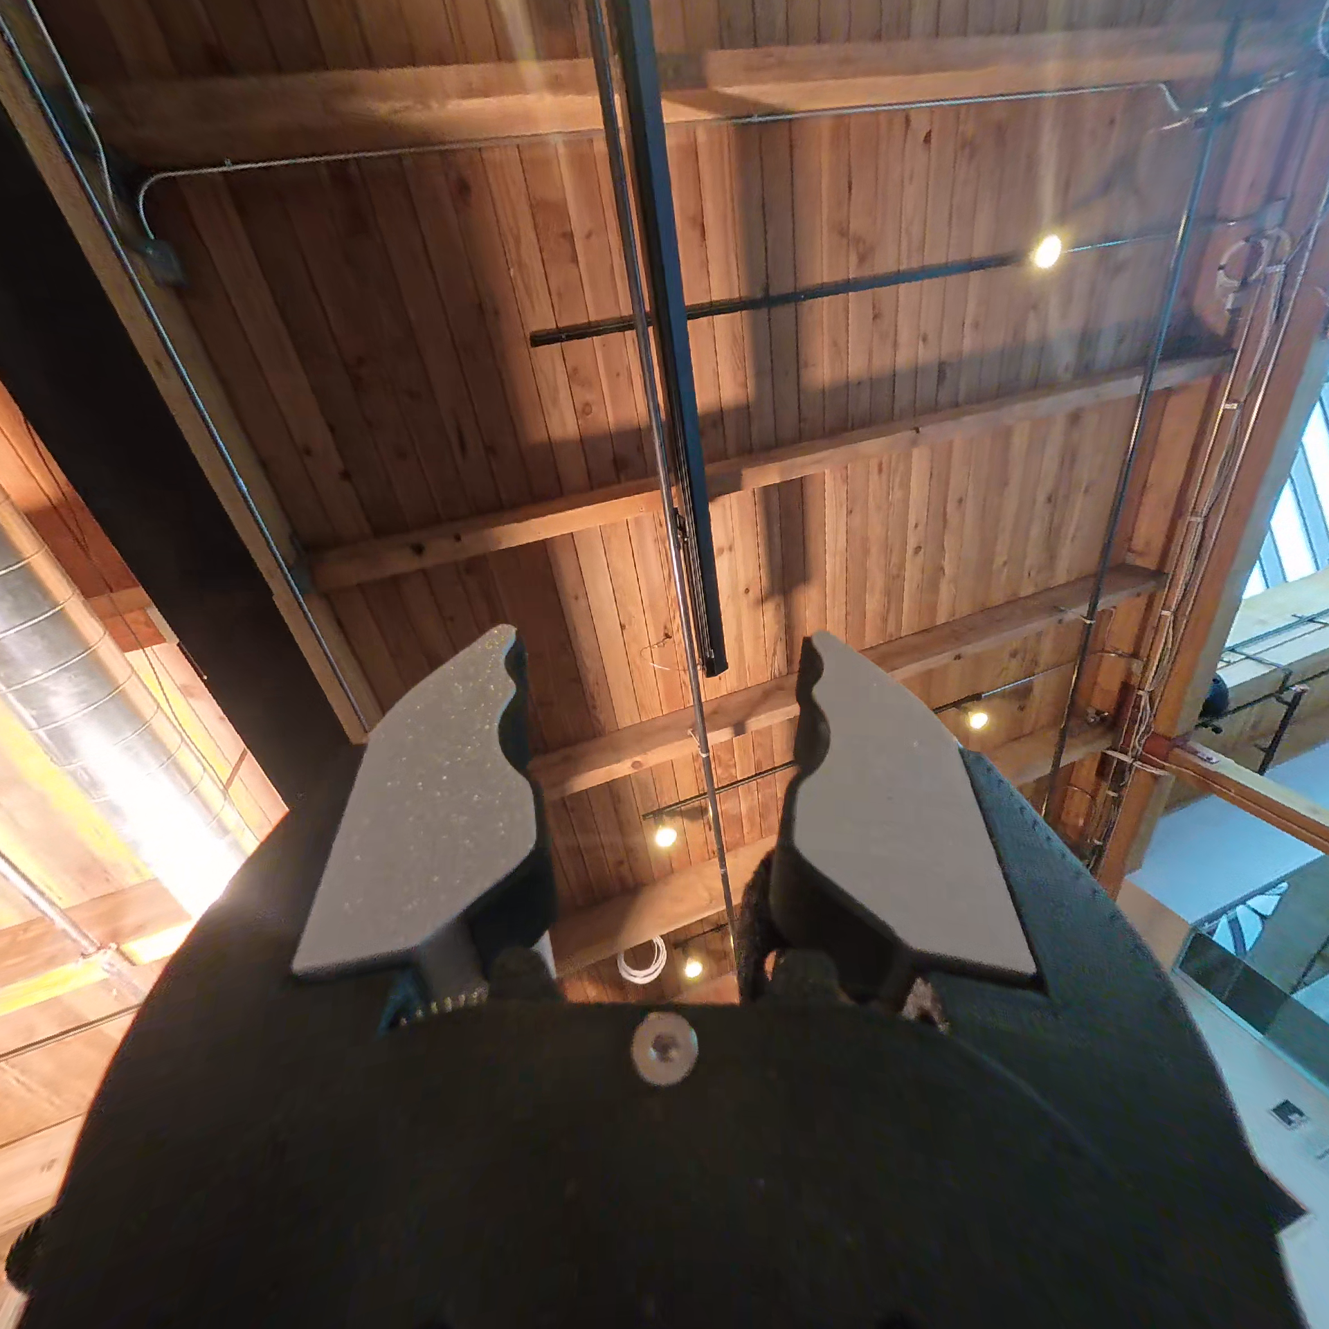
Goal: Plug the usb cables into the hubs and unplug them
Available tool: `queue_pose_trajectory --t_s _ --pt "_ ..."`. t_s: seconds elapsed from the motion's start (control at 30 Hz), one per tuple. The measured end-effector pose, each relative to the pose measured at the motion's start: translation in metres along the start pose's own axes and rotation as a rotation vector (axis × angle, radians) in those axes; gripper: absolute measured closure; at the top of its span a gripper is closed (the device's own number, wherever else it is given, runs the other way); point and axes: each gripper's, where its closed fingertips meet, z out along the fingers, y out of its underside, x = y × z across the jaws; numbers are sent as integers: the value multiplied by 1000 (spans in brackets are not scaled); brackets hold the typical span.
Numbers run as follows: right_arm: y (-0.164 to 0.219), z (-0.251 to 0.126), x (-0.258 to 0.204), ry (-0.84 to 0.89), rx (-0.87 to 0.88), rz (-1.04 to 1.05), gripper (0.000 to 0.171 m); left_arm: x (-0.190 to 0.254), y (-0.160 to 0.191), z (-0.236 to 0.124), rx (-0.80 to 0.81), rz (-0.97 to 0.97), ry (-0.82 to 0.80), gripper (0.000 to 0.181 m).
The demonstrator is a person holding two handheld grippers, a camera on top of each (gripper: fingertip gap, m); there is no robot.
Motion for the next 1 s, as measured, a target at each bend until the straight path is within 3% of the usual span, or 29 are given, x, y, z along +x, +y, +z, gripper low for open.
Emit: queue_pose_trajectory --t_s 0.33,0.5,0.67,0.73,0.87,1.0 --pt "-33 -3 25 47 78 -19 104 -13 34 72 -285 211 119 102" --pt "-42 -3 26 49 97 -14 105 -1 25 81 -235 100 249 104" --pt "-55 -3 29 58 127 -27 108 1 23 79 -211 110 256 108" --pt "-57 -3 33 67 132 -24 108 1 22 77 -184 160 219 112" --pt "-63 -3 37 76 147 -23 109 -17 24 58 -186 285 -29 119" --pt "-62 -1 34 70 151 -4 110 -36 -3 2 82 166 -268 123"
